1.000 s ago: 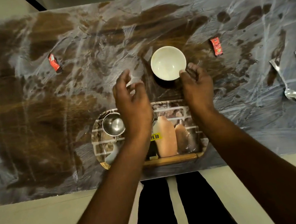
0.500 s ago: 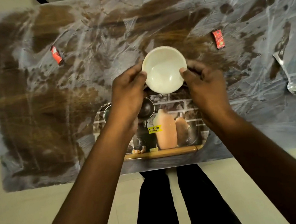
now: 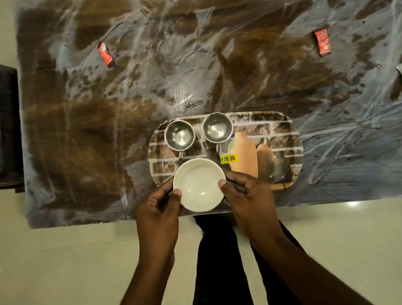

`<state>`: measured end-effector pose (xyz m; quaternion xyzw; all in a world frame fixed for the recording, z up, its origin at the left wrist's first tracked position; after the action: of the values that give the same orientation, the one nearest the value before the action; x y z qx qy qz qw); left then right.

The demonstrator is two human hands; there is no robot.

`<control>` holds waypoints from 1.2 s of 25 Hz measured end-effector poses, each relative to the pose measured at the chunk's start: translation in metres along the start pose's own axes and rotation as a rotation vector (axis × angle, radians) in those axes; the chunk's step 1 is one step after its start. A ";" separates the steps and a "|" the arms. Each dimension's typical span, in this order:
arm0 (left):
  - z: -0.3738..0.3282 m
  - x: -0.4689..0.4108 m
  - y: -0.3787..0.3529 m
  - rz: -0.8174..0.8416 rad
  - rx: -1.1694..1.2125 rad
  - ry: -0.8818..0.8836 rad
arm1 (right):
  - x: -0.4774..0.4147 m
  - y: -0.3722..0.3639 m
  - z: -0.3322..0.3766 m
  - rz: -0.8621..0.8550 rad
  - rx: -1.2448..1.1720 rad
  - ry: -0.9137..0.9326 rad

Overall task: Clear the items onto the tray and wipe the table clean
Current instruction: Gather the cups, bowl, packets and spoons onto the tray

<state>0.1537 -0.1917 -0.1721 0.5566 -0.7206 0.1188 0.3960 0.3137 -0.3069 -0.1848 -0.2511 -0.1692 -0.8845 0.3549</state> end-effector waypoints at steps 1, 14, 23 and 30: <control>0.003 -0.008 -0.001 -0.009 -0.007 0.000 | -0.003 -0.003 -0.004 -0.010 0.003 0.000; 0.020 -0.042 -0.016 0.013 -0.030 -0.041 | -0.024 -0.007 -0.038 -0.075 -0.022 -0.004; -0.080 -0.010 -0.045 -0.183 -0.132 -0.446 | -0.076 0.102 0.027 -0.255 0.060 0.089; -0.154 -0.041 -0.260 0.251 -0.196 -0.446 | -0.207 0.245 0.082 -0.446 0.208 0.190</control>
<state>0.4567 -0.1594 -0.1697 0.4344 -0.8613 -0.0290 0.2620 0.6439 -0.3249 -0.2051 -0.0854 -0.2762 -0.9384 0.1896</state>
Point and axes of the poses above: each hand's wrist, its own x-axis away from the middle knuckle, its own y-axis out of the back of the hand, z = x × y, the point moved 6 cm from there along -x, towards the middle knuckle, and after that the axes turned 4 degrees about y, right-handed, at the moved point
